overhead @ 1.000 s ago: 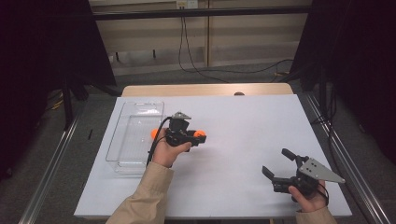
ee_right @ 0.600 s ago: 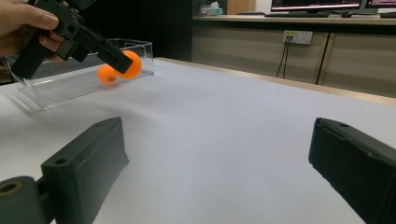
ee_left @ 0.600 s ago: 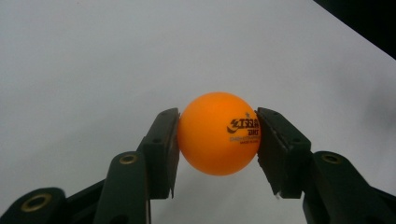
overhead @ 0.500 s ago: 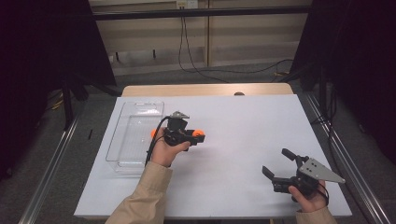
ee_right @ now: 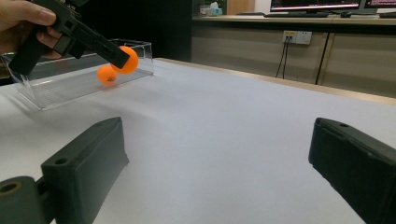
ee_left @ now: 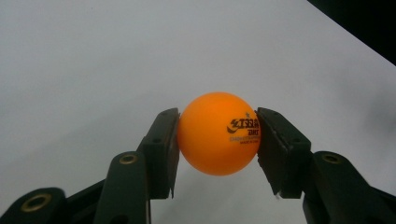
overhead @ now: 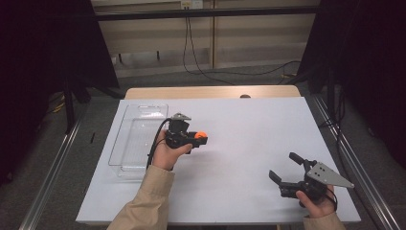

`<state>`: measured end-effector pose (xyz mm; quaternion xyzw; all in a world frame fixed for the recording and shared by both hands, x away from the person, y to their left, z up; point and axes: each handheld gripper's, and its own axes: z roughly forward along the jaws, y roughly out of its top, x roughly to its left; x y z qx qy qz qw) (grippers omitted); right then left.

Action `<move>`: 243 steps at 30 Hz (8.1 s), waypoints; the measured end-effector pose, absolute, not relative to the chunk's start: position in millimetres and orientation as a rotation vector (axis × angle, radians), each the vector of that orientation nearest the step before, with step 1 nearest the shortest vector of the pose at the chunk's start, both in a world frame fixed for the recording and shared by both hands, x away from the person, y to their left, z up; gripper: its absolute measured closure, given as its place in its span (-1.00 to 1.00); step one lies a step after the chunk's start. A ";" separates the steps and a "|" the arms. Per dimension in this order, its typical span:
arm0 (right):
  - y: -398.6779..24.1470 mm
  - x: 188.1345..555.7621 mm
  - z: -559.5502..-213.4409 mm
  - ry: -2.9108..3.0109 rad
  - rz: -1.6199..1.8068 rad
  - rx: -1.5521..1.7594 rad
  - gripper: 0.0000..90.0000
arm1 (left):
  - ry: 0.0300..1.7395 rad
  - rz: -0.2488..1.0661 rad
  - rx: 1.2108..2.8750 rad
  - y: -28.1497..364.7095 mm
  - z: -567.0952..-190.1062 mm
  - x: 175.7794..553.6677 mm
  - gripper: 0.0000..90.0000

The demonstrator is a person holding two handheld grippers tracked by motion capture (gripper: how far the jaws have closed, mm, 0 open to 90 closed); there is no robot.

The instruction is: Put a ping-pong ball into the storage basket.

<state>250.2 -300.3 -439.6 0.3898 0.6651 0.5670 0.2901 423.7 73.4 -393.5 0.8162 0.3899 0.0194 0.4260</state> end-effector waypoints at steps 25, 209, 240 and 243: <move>-300.0 250.4 -439.8 1.775 1.515 1.040 -0.92 | 0.993 0.060 2.043 83.3 -390.8 427.2 0.14; -300.3 250.3 -439.4 1.766 1.513 1.040 -0.92 | 1.186 0.358 1.934 192.9 -367.6 420.7 0.13; -300.9 249.5 -438.4 1.756 1.519 1.040 -0.92 | 1.215 0.432 1.859 205.2 -369.0 412.7 -0.36; -301.0 248.6 -438.1 1.753 1.518 1.036 -0.92 | 1.224 0.435 1.840 207.7 -368.8 409.1 -0.46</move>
